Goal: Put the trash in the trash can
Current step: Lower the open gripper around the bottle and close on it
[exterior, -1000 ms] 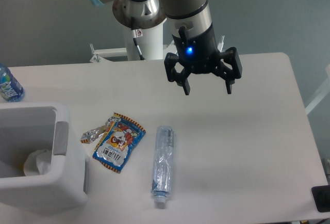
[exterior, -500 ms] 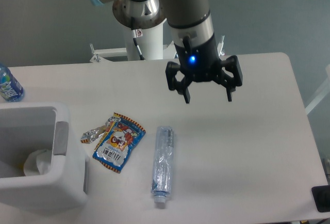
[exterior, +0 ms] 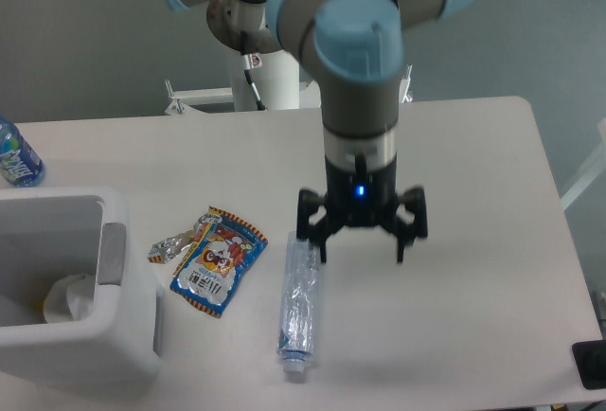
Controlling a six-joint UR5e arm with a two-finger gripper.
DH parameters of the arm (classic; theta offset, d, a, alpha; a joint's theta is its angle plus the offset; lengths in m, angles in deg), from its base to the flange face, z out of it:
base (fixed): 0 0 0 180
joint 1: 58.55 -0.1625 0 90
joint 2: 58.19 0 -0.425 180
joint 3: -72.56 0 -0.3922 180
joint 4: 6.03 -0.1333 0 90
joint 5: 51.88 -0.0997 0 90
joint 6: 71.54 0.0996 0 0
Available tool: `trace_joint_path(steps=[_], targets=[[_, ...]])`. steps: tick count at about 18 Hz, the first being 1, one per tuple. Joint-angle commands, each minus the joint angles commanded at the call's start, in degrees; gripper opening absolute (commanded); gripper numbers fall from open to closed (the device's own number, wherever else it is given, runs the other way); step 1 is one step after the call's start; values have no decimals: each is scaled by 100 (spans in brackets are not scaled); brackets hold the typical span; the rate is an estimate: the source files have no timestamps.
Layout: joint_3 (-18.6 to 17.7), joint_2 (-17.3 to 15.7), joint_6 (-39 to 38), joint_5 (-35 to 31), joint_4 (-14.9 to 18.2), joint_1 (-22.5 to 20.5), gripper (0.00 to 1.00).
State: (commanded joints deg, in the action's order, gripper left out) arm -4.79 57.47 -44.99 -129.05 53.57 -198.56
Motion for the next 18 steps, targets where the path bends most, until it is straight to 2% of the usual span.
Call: trace_joint_path(steps=[4, 6, 9, 12, 16, 18], targets=[[0, 351, -245, 247, -342, -53, 100], [61, 554, -640, 238, -527, -53, 100], [70, 660, -677, 229, -624, -35, 100], [97, 905, -694, 203, -896, -9, 100], [149, 1292, -668, 194, -1055, 184, 100], [141, 1345, -668, 203, -1064, 254, 100]])
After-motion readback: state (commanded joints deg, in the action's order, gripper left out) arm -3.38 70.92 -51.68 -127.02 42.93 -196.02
